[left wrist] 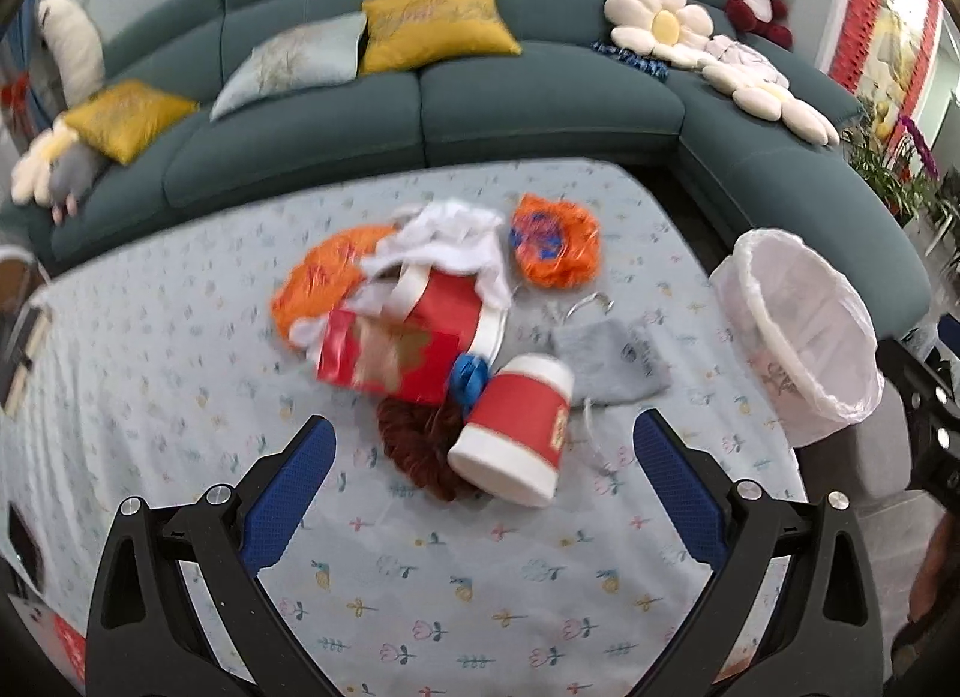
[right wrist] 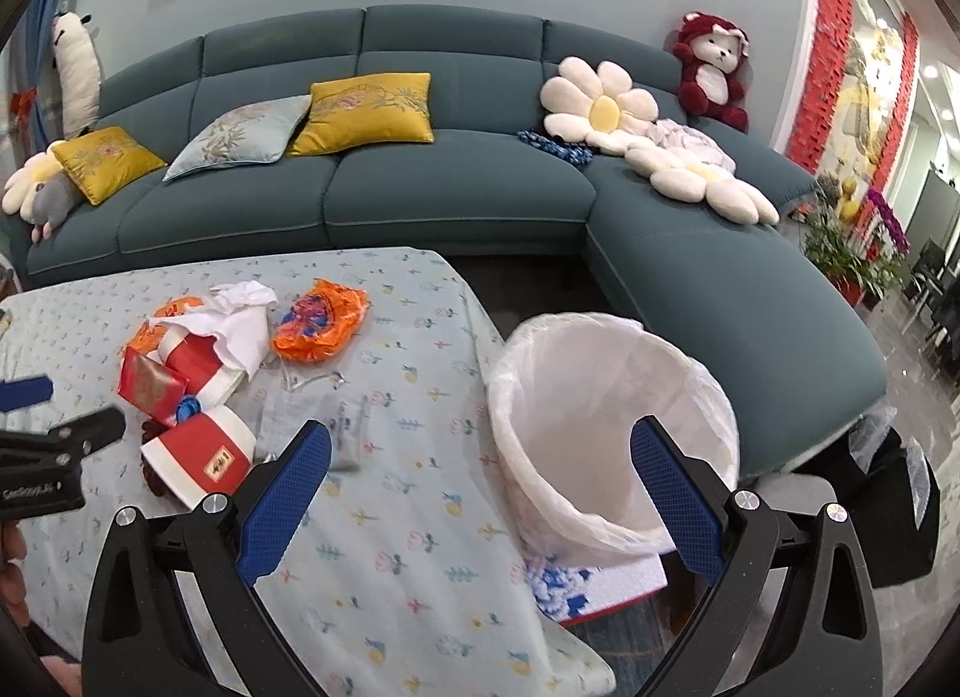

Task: Collect trash
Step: 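Grasp the red-and-white cup with the left tool while the right tool grasps the grey pouch, then carry cup and pouch over the wastebasket and open both tools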

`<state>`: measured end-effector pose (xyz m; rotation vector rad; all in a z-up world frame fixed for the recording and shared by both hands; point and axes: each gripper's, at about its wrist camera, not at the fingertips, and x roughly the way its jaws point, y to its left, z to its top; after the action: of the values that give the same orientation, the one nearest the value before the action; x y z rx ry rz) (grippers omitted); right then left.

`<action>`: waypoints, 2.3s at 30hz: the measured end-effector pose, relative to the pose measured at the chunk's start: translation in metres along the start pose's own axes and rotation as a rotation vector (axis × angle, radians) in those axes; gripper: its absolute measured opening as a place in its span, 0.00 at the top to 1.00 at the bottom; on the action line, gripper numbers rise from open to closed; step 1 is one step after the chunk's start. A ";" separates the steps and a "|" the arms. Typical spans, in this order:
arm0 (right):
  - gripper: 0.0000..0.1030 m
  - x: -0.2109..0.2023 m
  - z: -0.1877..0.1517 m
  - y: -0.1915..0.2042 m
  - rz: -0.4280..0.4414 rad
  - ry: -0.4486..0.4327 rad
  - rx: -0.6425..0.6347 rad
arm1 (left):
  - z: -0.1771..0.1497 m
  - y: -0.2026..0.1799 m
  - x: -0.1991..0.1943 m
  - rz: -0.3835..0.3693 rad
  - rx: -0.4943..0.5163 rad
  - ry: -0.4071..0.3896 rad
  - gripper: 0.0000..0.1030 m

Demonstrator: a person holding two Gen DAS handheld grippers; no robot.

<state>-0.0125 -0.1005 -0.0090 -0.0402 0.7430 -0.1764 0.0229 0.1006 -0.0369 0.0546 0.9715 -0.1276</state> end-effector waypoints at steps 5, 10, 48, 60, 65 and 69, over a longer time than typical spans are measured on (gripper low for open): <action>0.07 0.023 0.003 0.026 0.034 0.011 -0.020 | -0.008 0.015 0.027 -0.029 -0.023 0.040 0.08; 0.07 0.047 0.005 0.052 0.059 0.026 -0.052 | -0.016 0.007 0.049 -0.081 0.001 0.067 0.08; 0.94 0.163 -0.033 0.077 0.300 0.278 -0.021 | -0.015 -0.018 0.082 -0.195 0.017 0.016 0.67; 0.95 0.106 0.002 0.013 0.243 0.131 0.071 | 0.014 -0.061 0.052 -0.237 0.109 -0.058 0.67; 0.95 0.091 0.012 -0.034 0.194 0.086 0.159 | 0.029 -0.095 0.040 -0.263 0.185 -0.103 0.67; 0.95 0.080 0.014 -0.074 0.147 0.052 0.224 | 0.040 -0.126 0.032 -0.289 0.258 -0.143 0.67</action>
<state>0.0439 -0.1875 -0.0443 0.2317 0.7713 -0.1200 0.0573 -0.0307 -0.0391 0.1406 0.8108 -0.5162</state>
